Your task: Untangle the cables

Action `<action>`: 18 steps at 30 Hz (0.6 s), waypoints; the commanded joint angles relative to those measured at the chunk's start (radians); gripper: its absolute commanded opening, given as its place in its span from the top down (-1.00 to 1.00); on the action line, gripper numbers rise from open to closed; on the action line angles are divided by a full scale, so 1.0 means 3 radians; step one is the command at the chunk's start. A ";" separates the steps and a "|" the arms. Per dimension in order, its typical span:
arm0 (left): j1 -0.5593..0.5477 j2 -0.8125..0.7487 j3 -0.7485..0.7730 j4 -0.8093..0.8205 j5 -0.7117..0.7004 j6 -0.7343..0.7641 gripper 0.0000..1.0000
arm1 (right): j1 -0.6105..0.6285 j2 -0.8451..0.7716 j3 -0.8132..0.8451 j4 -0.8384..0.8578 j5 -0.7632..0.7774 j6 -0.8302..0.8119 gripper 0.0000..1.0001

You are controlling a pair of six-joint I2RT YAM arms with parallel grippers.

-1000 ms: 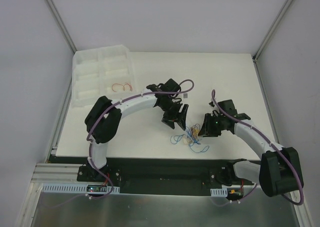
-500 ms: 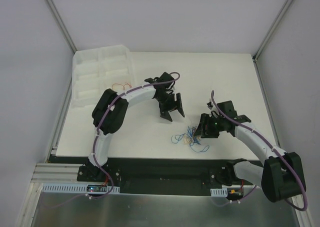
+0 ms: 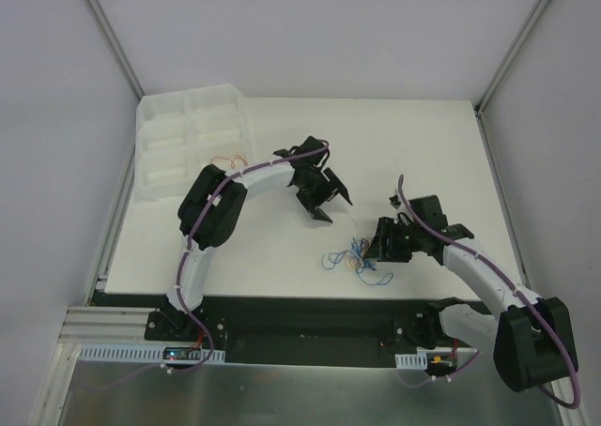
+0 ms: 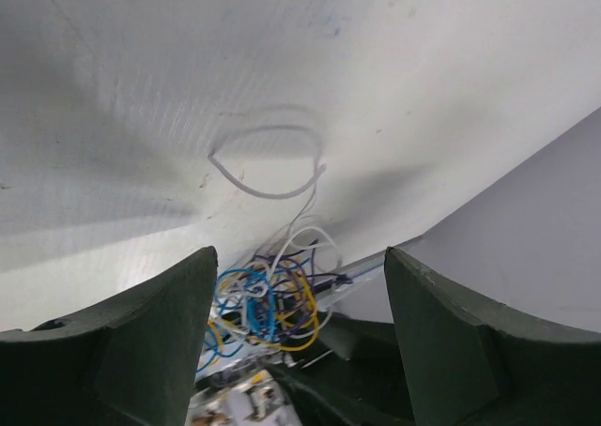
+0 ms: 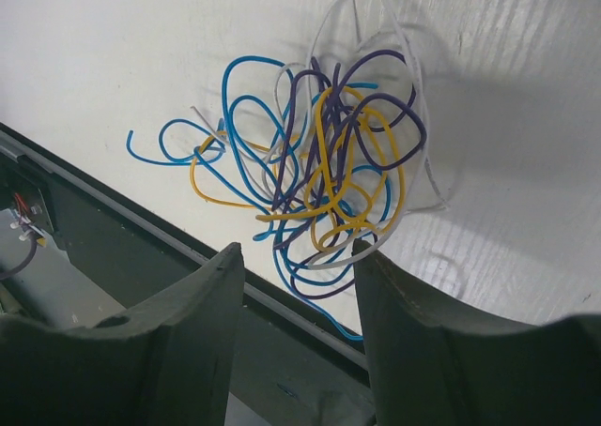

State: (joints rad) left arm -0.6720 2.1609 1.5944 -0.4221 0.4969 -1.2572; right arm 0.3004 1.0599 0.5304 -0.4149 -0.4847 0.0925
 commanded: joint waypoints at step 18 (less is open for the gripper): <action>0.0067 0.0277 0.0151 -0.0265 -0.0598 -0.1357 -0.39 | 0.0016 0.0015 0.0027 0.0140 -0.0138 -0.0104 -0.04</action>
State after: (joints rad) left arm -0.6590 2.1914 1.5719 -0.4088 0.3977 -1.5864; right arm 0.3012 1.0706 0.5304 -0.3992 -0.5014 0.0837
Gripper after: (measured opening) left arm 0.677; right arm 0.522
